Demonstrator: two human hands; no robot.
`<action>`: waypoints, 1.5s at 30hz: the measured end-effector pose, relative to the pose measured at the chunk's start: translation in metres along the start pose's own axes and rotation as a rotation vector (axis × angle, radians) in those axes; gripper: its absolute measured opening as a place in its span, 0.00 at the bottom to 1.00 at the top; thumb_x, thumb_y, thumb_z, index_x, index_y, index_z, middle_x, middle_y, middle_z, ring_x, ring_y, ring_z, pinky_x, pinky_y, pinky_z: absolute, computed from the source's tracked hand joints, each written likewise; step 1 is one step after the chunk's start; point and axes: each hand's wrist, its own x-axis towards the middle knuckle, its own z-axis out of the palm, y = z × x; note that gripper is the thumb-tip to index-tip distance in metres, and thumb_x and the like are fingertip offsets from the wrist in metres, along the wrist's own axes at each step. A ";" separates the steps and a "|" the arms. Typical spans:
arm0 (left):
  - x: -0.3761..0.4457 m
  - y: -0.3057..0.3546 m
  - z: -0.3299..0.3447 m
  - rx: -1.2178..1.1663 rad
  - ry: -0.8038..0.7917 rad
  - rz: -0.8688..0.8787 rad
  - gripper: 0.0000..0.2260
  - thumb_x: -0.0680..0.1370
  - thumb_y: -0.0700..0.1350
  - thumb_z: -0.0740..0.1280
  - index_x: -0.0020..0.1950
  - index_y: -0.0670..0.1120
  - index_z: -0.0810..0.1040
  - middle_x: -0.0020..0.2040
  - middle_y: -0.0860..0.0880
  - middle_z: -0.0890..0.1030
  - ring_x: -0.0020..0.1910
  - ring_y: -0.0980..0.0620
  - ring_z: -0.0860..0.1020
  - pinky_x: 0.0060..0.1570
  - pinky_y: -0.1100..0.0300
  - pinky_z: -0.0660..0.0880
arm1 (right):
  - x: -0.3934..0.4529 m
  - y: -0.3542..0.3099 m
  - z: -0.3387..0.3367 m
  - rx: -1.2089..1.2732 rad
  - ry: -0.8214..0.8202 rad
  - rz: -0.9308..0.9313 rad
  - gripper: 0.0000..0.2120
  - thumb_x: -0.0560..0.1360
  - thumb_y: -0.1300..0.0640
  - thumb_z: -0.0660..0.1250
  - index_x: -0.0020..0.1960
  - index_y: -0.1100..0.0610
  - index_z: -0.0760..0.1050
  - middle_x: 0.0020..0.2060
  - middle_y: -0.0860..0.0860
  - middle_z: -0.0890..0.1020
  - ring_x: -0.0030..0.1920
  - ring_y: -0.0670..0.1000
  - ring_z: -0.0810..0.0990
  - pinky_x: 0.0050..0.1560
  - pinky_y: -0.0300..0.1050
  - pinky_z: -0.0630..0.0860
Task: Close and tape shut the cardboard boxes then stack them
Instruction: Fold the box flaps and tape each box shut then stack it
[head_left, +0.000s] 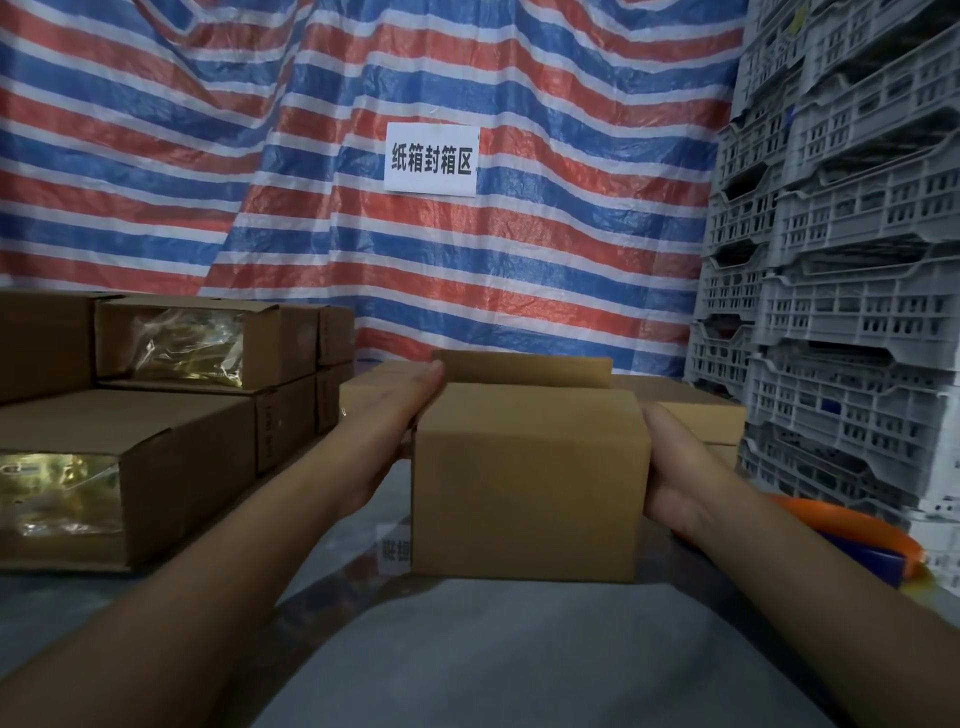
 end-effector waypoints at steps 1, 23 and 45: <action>0.001 -0.002 -0.001 0.015 -0.007 -0.012 0.20 0.79 0.58 0.64 0.66 0.49 0.76 0.58 0.46 0.83 0.58 0.47 0.81 0.65 0.47 0.73 | 0.000 0.000 0.000 0.010 0.005 0.004 0.17 0.79 0.49 0.66 0.37 0.54 0.87 0.40 0.55 0.87 0.37 0.53 0.87 0.32 0.45 0.81; 0.004 -0.003 -0.002 -0.005 0.066 -0.033 0.08 0.80 0.44 0.66 0.55 0.45 0.82 0.50 0.45 0.84 0.46 0.50 0.81 0.43 0.59 0.76 | -0.001 -0.008 -0.007 -0.083 -0.183 0.055 0.27 0.69 0.52 0.71 0.68 0.52 0.76 0.56 0.57 0.85 0.49 0.53 0.86 0.43 0.46 0.82; 0.000 -0.003 -0.002 0.237 0.198 0.325 0.05 0.78 0.49 0.68 0.47 0.52 0.84 0.42 0.56 0.84 0.44 0.61 0.81 0.38 0.72 0.74 | -0.001 -0.011 -0.012 -0.053 -0.205 0.107 0.24 0.69 0.52 0.73 0.63 0.57 0.78 0.48 0.58 0.87 0.42 0.54 0.87 0.36 0.44 0.82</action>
